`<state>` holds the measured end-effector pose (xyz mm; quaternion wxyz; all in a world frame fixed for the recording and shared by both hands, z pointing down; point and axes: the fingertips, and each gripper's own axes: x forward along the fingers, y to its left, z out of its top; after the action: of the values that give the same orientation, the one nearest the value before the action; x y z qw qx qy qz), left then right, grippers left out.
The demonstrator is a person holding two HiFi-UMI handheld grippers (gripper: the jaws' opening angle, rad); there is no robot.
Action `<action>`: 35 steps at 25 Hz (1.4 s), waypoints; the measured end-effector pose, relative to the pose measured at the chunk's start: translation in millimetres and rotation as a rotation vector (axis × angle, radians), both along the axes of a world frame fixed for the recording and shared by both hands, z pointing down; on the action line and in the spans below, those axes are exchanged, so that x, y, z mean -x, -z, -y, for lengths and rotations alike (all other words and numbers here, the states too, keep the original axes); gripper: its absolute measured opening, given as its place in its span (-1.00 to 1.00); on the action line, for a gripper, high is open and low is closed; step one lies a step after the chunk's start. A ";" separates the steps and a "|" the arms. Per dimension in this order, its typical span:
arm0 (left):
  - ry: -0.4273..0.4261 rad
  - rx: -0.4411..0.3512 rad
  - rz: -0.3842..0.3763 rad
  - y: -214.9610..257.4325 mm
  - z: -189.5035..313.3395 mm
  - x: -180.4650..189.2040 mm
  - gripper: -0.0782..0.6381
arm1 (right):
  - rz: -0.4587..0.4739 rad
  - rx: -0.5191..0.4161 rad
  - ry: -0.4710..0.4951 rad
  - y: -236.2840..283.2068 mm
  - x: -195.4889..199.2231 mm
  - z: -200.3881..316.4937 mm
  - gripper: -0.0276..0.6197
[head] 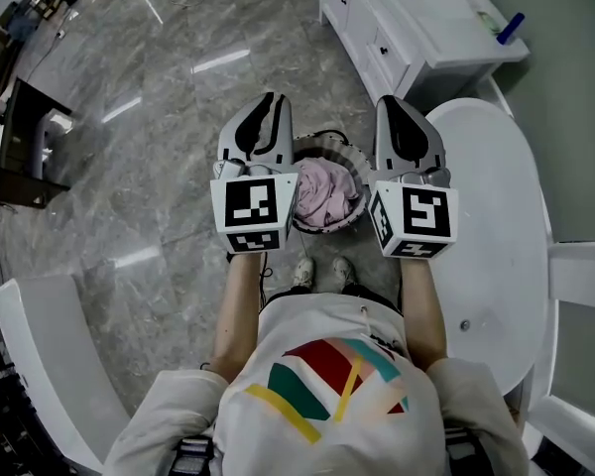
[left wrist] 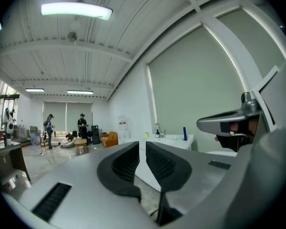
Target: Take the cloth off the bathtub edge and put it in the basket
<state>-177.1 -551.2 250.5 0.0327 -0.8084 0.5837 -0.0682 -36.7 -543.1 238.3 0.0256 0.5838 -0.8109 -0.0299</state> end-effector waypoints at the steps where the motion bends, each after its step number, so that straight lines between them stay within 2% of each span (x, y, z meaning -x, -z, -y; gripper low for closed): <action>1: 0.009 -0.039 0.002 15.7 -3.0 0.9 -0.64 | 0.004 -0.043 0.004 16.4 1.4 -3.4 -0.87; 3: 0.027 -0.121 -0.014 46.1 -10.3 2.8 -0.72 | -0.001 -0.124 0.018 45.1 5.4 -11.1 -0.88; 6: 0.054 -0.206 -0.103 84.3 -25.2 5.4 -0.73 | -0.001 -0.219 0.036 76.8 10.5 -26.2 -0.88; 9: 0.068 -0.242 -0.124 104.2 -47.0 7.3 -0.73 | 0.034 -0.262 0.043 94.0 11.2 -43.9 -0.88; 12: 0.066 -0.310 -0.136 115.4 -58.9 1.5 -0.73 | 0.059 -0.284 0.040 100.5 7.6 -52.2 -0.88; 23: 0.060 -0.302 -0.087 113.1 -55.3 -18.7 -0.73 | 0.073 -0.232 0.038 90.2 -6.6 -47.4 -0.88; 35: 0.060 -0.299 -0.092 112.1 -50.0 -21.2 -0.73 | 0.047 -0.196 0.031 82.2 -14.1 -46.1 -0.88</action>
<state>-155.9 -501.1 138.3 0.1240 -0.7789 0.6123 0.0557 -22.6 -497.0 156.1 -0.0510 0.5713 -0.8135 -0.0958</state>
